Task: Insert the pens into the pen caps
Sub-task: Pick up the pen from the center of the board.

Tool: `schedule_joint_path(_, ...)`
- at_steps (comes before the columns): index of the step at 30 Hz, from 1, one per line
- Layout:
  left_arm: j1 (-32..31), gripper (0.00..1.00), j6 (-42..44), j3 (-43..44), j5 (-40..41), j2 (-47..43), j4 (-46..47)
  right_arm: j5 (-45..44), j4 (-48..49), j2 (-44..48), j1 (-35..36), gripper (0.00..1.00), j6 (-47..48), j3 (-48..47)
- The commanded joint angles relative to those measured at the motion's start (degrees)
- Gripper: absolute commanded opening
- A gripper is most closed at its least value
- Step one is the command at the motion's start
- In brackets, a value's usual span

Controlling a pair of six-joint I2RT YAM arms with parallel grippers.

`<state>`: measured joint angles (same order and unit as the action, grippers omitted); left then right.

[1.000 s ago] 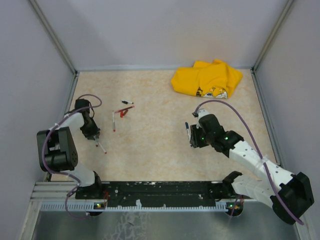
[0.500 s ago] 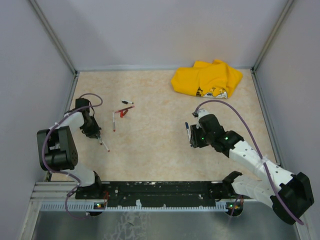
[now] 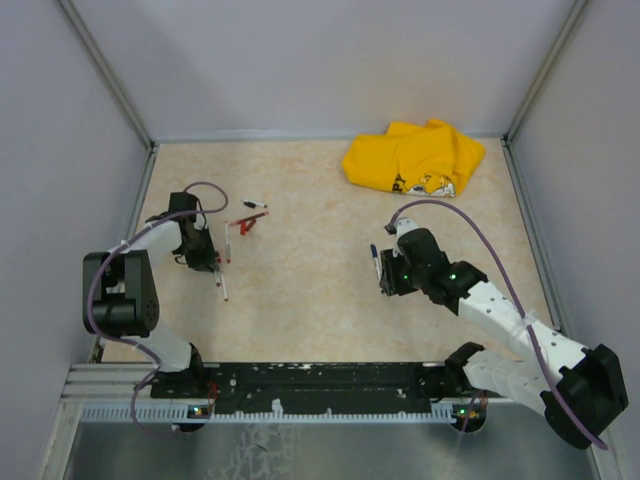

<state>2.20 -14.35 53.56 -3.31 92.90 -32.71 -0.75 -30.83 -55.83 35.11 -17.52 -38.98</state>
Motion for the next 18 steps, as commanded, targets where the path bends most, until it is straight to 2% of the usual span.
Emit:
schedule_joint_path(1,-2.2,0.18,1.4,1.0,-0.4,-0.9,0.8,0.3,2.3,1.2,-0.4,0.35,1.2,-0.2)
schedule_joint_path(12,-8.5,0.19,2.8,0.6,4.5,-10.1,1.3,-0.4,1.9,3.3,-0.4,0.35,1.5,-1.0)
schedule_joint_path(18,-9.5,0.19,2.6,-1.3,-1.4,-17.8,3.4,0.2,1.3,5.4,-0.4,0.36,0.5,-1.6)
